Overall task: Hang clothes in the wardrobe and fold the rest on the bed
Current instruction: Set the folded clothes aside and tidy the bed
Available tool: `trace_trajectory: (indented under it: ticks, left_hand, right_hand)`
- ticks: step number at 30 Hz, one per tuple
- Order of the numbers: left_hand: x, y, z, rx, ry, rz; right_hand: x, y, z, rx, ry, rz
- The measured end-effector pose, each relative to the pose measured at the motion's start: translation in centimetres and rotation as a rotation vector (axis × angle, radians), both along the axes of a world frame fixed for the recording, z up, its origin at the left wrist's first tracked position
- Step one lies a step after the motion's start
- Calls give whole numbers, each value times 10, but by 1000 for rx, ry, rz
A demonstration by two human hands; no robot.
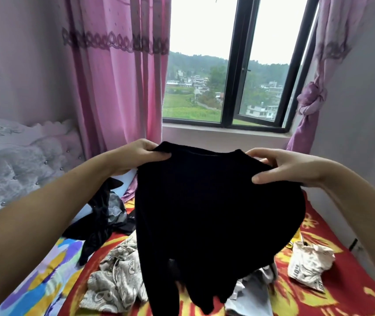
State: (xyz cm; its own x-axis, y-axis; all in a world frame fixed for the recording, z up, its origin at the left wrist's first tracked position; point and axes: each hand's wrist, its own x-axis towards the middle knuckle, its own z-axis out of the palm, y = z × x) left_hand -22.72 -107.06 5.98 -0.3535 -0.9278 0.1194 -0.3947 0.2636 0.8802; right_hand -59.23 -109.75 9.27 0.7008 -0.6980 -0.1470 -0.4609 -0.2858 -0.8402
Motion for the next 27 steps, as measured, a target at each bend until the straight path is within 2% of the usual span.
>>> trace_trajectory:
  ticks: [4, 7, 8, 11, 13, 16, 19, 22, 23, 24, 25, 27]
  left_hand:
    - [4, -5, 9, 105, -10, -54]
    - [-11, -10, 9, 89, -74, 33]
    - [-21, -11, 8, 88, -42, 87]
    - [-62, -9, 4, 209, 191, 249]
    - [-90, -7, -2, 295, 322, 279]
    - [-120, -2, -5, 349, 382, 256]
    - [-123, 2, -2, 376, 481, 286]
    - [-118, 9, 1, 390, 540, 234]
    - [-118, 12, 0, 308, 486, 220]
    - [-115, 12, -1, 144, 373, 217]
    - [-110, 12, 1, -89, 174, 222]
    - [-97, 10, 9, -529, -369, 198]
  right_hand:
    - [9, -4, -2, -302, -30, -232]
    - [22, -20, -18, -612, 220, -465]
    - [30, -23, -24, -647, 272, -552]
    - [57, -25, -36, -552, 233, -667]
    - [79, -22, -41, -444, 97, -621]
    - [105, -8, -50, -305, -108, -489]
    - [105, 6, -54, -271, -104, -400]
    - [95, 10, -57, -319, -14, -278]
    - [93, 10, -58, -345, -6, -278]
    - [90, 9, -58, -356, -25, -291]
    - [88, 9, -58, -346, -59, -305]
    - [82, 11, -56, -299, -137, -292]
